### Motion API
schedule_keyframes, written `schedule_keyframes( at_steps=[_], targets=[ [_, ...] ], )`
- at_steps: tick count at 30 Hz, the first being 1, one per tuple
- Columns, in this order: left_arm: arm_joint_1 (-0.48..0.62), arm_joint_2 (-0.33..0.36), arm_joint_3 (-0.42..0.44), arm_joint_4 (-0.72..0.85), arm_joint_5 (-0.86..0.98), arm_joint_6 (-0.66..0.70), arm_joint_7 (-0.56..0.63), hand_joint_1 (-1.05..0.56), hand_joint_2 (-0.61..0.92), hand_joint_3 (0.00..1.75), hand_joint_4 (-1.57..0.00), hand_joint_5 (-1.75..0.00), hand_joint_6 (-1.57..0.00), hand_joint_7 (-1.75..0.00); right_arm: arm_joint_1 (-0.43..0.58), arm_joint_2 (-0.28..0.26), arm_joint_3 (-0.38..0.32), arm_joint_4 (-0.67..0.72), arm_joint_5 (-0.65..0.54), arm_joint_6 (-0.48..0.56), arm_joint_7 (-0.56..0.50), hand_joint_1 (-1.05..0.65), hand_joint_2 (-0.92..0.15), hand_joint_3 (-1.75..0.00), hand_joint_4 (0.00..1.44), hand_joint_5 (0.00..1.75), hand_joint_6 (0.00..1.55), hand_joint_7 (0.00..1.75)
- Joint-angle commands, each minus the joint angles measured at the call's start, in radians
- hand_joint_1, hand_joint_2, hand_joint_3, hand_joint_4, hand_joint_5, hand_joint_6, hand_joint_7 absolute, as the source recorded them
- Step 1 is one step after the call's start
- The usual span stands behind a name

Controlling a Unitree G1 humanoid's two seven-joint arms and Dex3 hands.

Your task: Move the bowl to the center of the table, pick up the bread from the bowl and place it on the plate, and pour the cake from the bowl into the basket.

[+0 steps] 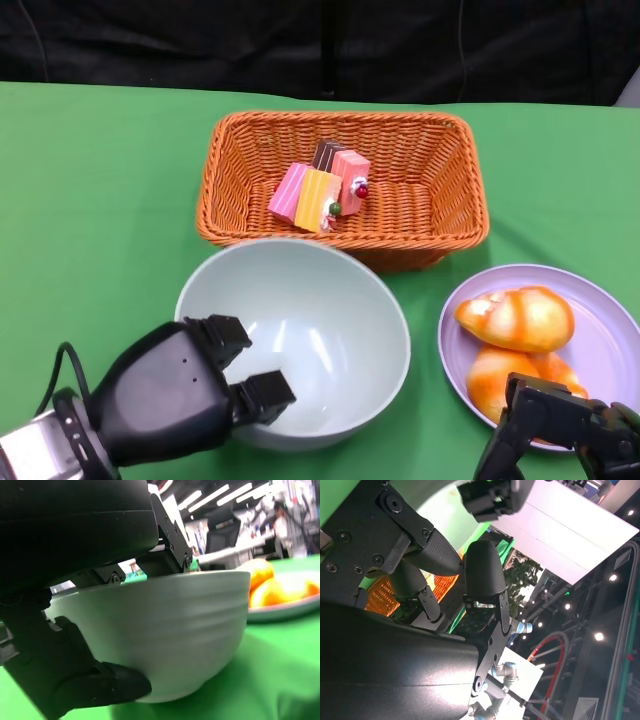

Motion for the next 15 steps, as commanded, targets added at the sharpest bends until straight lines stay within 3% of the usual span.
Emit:
schedule_keyframes(
  at_steps=[1, 4, 5, 7, 10, 15],
  targets=[
    [0.008, 0.026, -0.034, -0.004, -0.036, 0.048, -0.053, -0.33, 0.74, 0.1, -0.95, -1.75, -0.9, -1.18, 0.003, -0.001, -0.008, -0.01, 0.011, -0.009, -0.008, -0.19, -0.16, -1.74, 0.88, 1.75, 0.79, 1.48],
    [0.039, 0.03, -0.04, -0.047, -0.143, 0.098, -0.234, -0.35, 0.78, 0.02, -0.83, -1.65, -0.92, -0.81, 0.005, -0.004, -0.003, -0.014, 0.019, -0.003, -0.002, -0.19, -0.17, -1.74, 0.88, 1.75, 0.79, 1.48],
    [0.049, 0.033, -0.039, -0.068, -0.179, 0.115, -0.295, -0.34, 0.85, 0.03, -0.75, -1.27, -0.82, -0.55, 0.005, -0.005, -0.001, -0.015, 0.022, -0.001, 0.0, -0.18, -0.17, -1.74, 0.87, 1.75, 0.78, 1.48],
    [0.069, 0.037, -0.03, -0.119, -0.25, 0.15, -0.404, -0.35, 0.88, 0.01, -0.7, -0.85, -0.77, -0.24, 0.007, -0.008, 0.003, -0.019, 0.028, 0.01, 0.006, -0.18, -0.17, -1.74, 0.87, 1.75, 0.78, 1.48],
    [0.093, 0.039, -0.016, -0.179, -0.337, 0.179, -0.493, -0.43, 0.91, 0.13, -0.61, -0.63, -0.68, -0.07, 0.01, -0.011, 0.005, -0.024, 0.027, 0.024, 0.013, -0.17, -0.17, -1.74, 0.87, 1.75, 0.79, 1.48],
    [0.127, 0.028, 0.021, -0.223, -0.513, 0.17, -0.549, -0.52, 0.92, 0.17, -0.54, -0.65, -0.67, -0.04, 0.001, -0.019, 0.011, -0.018, 0.038, 0.035, 0.027, -0.16, -0.16, -1.74, 0.85, 1.75, 0.81, 1.46]
  ],
)
